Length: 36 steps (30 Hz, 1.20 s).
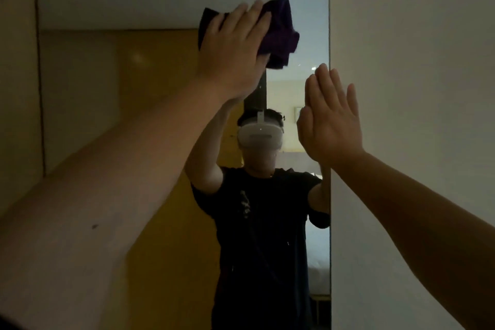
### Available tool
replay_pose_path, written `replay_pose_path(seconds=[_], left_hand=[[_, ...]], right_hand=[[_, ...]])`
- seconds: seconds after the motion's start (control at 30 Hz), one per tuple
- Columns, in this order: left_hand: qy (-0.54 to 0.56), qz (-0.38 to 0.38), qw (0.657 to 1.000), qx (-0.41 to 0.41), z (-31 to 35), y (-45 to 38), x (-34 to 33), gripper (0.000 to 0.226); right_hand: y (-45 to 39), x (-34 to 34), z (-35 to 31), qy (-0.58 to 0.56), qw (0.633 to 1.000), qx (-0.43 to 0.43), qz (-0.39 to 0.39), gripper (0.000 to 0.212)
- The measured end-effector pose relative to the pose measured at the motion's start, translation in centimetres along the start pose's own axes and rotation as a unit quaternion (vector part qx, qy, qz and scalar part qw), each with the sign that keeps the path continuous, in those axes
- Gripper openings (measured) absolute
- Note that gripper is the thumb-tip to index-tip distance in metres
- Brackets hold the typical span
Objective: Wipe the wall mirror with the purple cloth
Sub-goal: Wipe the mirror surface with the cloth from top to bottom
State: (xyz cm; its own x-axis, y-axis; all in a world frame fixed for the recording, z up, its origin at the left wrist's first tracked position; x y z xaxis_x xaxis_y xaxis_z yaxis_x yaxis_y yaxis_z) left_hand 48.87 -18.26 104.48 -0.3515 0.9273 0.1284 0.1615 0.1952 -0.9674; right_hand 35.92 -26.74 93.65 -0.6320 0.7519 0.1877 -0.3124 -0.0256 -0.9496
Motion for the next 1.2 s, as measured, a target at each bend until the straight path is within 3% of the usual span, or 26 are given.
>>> replay_pose_path(seconds=[0.3, 0.47, 0.6, 0.8, 0.93, 1.03, 1.2], left_hand=[[0.007, -0.068, 0.995, -0.067, 4.9, 20.9, -2.6, 0.058], [0.009, -0.052, 0.996, -0.065, 5.2, 23.7, -3.0, 0.053], [0.041, -0.025, 0.997, -0.065, 4.6, 21.4, -1.6, 0.058], [0.080, 0.035, 0.995, 0.052, 2.6, 8.1, 0.8, 0.056], [0.038, 0.058, 0.996, 0.063, 3.1, -2.4, 2.2, 0.055], [0.030, 0.020, 0.998, 0.058, 4.5, -8.0, 1.6, 0.055], [0.006, 0.023, 1.000, 0.015, 6.1, -7.1, 0.2, 0.058]], right_hand=[[0.0, 0.6, 0.0, -0.040, 0.999, -0.001, 0.010, 0.055], [-0.1, 1.3, -0.2, -0.044, 0.999, -0.009, -0.015, 0.056], [0.0, 2.5, 1.6, -0.032, 0.999, -0.002, -0.025, 0.058], [0.2, 1.7, 8.2, 0.045, 0.995, -0.029, -0.079, 0.065], [0.4, 0.5, 9.5, 0.079, 0.993, -0.030, -0.079, 0.064], [0.5, 0.4, 9.5, 0.084, 0.993, -0.024, -0.073, 0.064], [0.5, 0.4, 9.5, 0.087, 0.994, -0.015, -0.060, 0.064]])
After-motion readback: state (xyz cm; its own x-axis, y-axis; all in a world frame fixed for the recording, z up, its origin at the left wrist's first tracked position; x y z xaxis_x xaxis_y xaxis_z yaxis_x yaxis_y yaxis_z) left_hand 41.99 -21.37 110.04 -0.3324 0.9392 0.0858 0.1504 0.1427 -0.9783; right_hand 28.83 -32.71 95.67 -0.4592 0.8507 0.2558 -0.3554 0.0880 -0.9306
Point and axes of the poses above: each hand's wrist, its own y-axis away from the middle knuckle, its own x-axis out of the back of the hand, z = x × y, the point moved 10 cm from there along -y, towards the middle knuckle, and after that the axes turned 9 degrees about x, right-handed, at the moved point
